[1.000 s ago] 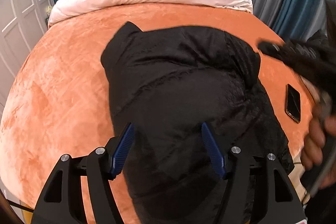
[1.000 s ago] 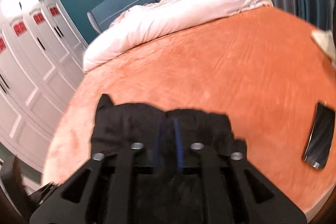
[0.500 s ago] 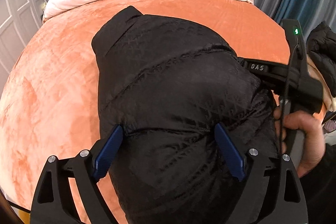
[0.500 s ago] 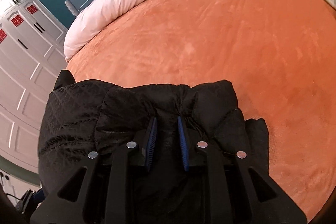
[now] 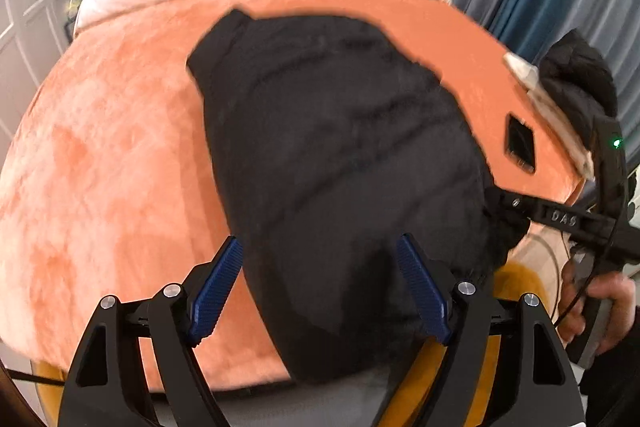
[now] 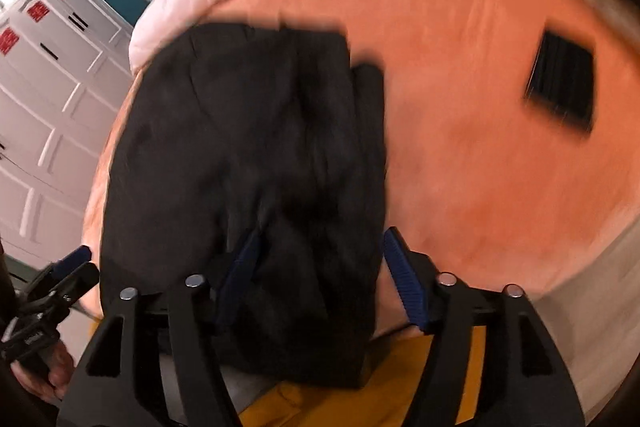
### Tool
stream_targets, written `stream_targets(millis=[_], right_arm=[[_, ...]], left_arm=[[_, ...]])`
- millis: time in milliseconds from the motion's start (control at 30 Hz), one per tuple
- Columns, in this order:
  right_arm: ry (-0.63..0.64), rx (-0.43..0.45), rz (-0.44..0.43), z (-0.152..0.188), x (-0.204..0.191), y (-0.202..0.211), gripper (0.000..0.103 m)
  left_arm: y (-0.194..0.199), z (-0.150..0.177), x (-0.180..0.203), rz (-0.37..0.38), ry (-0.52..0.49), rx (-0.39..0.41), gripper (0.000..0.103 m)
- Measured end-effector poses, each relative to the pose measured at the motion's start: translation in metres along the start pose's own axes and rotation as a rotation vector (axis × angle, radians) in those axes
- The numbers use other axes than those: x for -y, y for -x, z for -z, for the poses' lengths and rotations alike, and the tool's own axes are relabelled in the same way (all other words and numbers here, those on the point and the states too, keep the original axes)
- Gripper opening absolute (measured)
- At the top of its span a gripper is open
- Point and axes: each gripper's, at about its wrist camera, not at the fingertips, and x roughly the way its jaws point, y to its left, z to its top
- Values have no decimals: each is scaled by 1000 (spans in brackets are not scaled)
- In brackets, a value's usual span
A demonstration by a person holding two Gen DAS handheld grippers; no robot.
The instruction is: Fold large clothes
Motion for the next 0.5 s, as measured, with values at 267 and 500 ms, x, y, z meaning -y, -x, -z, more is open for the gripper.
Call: stream_targets(millis=[267, 500], right_arm=[[-70, -70, -118, 59, -9, 10, 14], [-11, -92, 28, 58, -25, -14, 20]], left_arm=[[-1, 17, -9, -42, 12, -10, 77], [-12, 27, 14, -122, -82, 5, 79]])
